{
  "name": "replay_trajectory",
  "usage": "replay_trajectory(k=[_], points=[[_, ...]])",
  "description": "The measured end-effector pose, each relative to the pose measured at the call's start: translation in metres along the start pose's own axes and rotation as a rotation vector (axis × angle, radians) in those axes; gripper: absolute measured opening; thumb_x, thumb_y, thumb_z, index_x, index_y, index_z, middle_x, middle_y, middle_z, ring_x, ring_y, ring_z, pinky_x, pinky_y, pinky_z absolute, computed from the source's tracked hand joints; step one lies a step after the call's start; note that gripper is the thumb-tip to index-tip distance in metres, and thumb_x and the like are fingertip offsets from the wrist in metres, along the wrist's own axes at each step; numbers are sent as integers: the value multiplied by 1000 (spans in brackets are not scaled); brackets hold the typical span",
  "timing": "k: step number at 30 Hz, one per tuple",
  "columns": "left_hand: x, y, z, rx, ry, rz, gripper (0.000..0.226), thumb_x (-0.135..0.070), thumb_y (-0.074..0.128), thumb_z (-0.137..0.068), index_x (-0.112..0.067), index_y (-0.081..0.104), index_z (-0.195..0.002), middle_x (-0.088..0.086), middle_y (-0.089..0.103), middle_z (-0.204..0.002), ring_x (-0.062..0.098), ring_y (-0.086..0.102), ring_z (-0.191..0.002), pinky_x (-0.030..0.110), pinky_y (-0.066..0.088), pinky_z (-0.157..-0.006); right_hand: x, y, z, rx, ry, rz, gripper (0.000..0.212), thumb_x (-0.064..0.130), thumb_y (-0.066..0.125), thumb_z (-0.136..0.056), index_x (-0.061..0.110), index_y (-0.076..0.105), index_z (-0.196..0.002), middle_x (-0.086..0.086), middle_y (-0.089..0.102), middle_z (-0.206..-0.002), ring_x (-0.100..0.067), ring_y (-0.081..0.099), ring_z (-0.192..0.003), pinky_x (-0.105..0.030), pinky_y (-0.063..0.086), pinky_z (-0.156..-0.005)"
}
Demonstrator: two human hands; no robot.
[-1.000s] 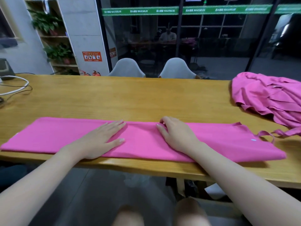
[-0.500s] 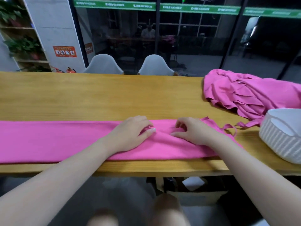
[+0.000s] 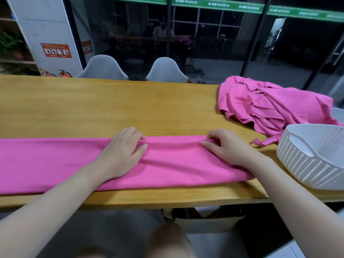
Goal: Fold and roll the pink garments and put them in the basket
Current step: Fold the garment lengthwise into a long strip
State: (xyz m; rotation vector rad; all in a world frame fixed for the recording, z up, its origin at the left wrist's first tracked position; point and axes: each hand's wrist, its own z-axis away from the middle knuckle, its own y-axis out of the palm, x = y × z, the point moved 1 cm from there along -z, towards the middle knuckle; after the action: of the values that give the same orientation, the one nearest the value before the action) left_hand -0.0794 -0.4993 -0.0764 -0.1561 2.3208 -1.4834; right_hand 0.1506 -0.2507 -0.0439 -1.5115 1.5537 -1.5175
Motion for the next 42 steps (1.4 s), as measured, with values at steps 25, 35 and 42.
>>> replay_trajectory(k=[25, 35, 42], points=[[22, 2, -36, 174, -95, 41, 17, -31, 44, -107, -21, 47, -93, -2, 58, -91, 22, 52, -87, 40, 38, -80, -31, 10, -8, -406, 36, -125, 14, 11, 63, -96, 15, 57, -107, 1, 60, -103, -12, 58, -90, -33, 43, -82], [33, 5, -37, 34, -174, -9, 36, -43, 47, -103, -22, 45, -74, -7, 52, -72, 24, 49, -74, 41, 40, -68, -53, 23, -32, -281, 270, -251, 23, 13, 73, -90, 15, 59, -108, -1, 60, -81, -19, 58, -79, -34, 42, -74], [40, 3, -37, 54, -140, -16, 39, -43, 31, -106, -19, 43, -78, 0, 51, -77, 28, 51, -79, 46, 43, -77, -51, 20, -29, -331, 316, -281, 29, 22, 80, -86, 16, 59, -106, -3, 65, -83, -20, 61, -78, -40, 49, -80]])
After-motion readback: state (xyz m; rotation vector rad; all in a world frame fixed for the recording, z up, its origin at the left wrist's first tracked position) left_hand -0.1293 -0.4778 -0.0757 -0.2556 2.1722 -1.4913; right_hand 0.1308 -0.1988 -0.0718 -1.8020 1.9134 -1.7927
